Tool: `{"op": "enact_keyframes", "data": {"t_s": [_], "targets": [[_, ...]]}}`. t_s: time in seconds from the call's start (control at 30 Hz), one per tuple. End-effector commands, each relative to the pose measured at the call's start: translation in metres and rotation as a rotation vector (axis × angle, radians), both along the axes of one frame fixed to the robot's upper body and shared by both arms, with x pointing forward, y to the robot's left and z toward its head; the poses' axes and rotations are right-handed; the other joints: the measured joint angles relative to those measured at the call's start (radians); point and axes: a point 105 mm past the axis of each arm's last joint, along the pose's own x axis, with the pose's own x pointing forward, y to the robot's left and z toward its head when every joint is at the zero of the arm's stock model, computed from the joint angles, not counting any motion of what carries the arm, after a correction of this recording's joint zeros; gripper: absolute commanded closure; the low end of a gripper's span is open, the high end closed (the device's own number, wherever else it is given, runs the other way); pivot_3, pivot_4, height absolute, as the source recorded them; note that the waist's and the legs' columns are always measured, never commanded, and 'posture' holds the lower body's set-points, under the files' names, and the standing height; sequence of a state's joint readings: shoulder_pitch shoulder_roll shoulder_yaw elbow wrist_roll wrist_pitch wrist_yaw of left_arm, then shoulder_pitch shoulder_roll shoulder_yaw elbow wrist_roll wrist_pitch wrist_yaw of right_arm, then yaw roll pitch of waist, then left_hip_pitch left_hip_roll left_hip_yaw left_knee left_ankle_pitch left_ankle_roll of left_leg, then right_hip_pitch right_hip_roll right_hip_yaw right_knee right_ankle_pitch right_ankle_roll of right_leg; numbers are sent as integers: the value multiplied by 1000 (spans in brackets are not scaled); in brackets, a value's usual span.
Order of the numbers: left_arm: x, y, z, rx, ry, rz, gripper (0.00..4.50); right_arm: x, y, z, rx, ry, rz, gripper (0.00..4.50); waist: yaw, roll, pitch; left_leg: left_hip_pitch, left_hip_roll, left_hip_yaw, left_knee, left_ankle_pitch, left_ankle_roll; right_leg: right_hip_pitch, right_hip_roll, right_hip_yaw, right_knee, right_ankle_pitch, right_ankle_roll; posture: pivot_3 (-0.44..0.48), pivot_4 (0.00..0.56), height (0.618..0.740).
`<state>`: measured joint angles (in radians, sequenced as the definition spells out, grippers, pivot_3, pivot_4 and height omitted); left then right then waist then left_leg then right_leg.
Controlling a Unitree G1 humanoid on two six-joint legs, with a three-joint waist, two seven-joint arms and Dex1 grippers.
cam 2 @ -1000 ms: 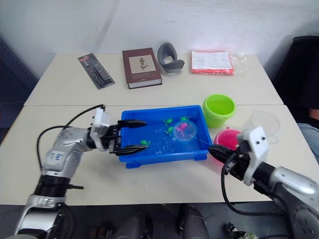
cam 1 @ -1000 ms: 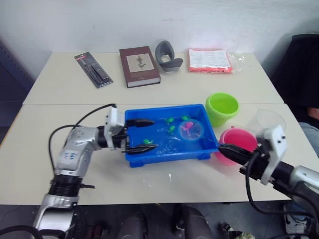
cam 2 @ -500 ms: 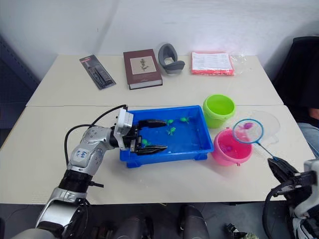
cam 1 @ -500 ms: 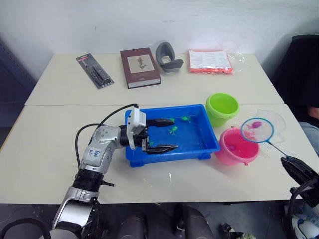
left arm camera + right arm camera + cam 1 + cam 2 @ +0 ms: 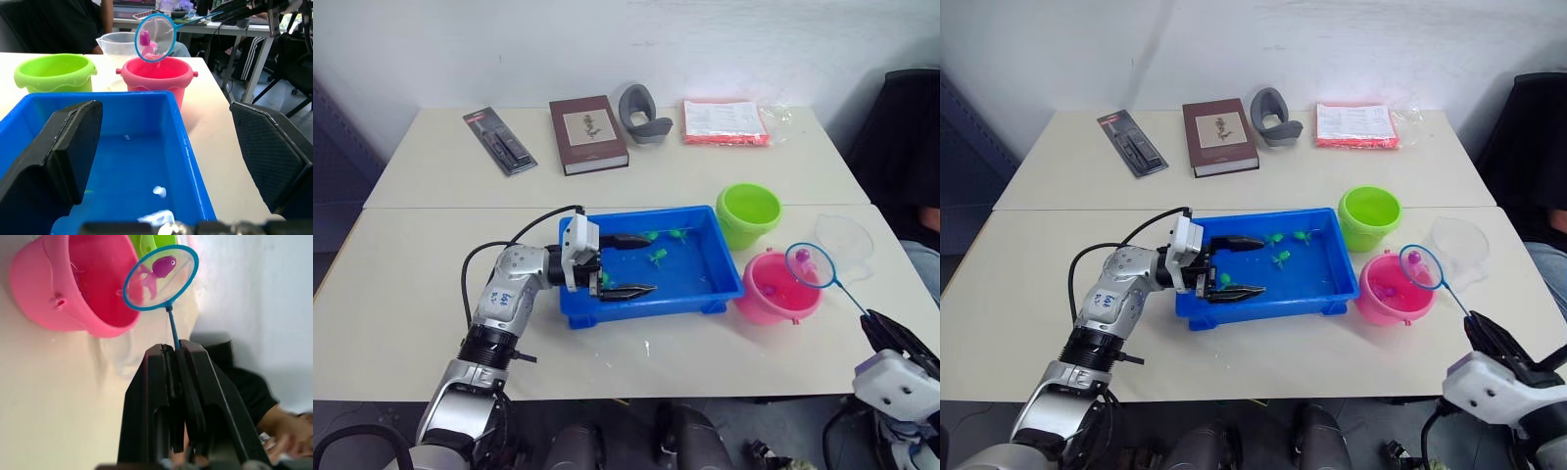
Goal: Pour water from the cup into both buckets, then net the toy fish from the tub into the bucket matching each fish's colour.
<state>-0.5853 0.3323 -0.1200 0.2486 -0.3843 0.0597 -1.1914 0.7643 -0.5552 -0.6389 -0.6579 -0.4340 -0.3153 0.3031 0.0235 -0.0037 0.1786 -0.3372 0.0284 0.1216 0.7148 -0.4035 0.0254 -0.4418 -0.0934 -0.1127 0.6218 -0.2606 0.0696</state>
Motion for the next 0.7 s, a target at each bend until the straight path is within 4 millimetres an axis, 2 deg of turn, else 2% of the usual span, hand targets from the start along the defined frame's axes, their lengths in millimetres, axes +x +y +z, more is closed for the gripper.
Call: {"op": "enact_keyframes", "data": {"t_s": [0.03, 0.2, 0.33, 0.43, 0.47, 0.57, 0.6, 0.63, 0.7], "targets": [[2, -1, 12, -18, -54, 2, 22, -8, -1, 5, -156, -97, 28, 4500, -1, 0, 0, 0, 0, 0, 0, 0, 0, 0, 0, 0, 0, 0, 0, 0, 150, 740], [2, -3, 13, -22, -63, -3, 22, -10, -2, 6, -188, -151, 27, 4500, -2, 0, 0, 1, 0, 1, 0, 0, 0, 0, 0, 2, 0, 0, 0, 0, 150, 740], [4, -4, 14, -23, -76, -5, 22, -9, -1, 6, -104, -181, 21, 4500, -1, 0, 0, 1, 0, 1, 0, 0, 0, 0, 0, 2, 0, 0, 0, 0, 150, 740], [5, -3, 16, -22, -86, -3, 22, -8, 0, 0, 109, -167, 0, 4500, -3, 0, 0, 1, 0, 1, 0, 0, 0, 0, 0, 2, 0, 0, 0, 0, 150, 740], [5, -1, 16, -22, -88, 1, 22, -7, -2, 5, 171, -195, -18, 4500, -3, 0, 0, 1, 0, 1, 0, 0, 0, 0, 0, 2, 0, 0, -1, 0, 150, 740], [6, 6, 15, -16, -89, 16, 22, 0, 0, 21, 512, -227, -13, 4500, -3, 0, 0, 2, 0, 1, 0, 0, 0, 0, 0, 2, 1, 0, -1, 0, 150, 740], [7, 8, 14, -15, -88, 20, 22, 3, 4, 22, 649, -207, 9, 4500, -3, 0, 0, 2, 0, 1, 0, 0, 0, 0, -1, 2, 1, 0, -1, 0, 150, 740], [7, 10, 14, -14, -86, 28, 22, 6, 13, 32, 770, -207, 78, 4500, -3, 0, 0, 2, 1, 1, 0, 0, 0, 0, -1, 2, 2, 0, -1, 0, 150, 740], [9, 15, 15, -10, -90, 49, 22, 10, 33, 46, 907, -126, 202, 4500, -7, 0, 0, 2, 1, 0, 0, 0, 0, 0, -1, 2, 2, -1, -2, 0, 150, 740]]}}
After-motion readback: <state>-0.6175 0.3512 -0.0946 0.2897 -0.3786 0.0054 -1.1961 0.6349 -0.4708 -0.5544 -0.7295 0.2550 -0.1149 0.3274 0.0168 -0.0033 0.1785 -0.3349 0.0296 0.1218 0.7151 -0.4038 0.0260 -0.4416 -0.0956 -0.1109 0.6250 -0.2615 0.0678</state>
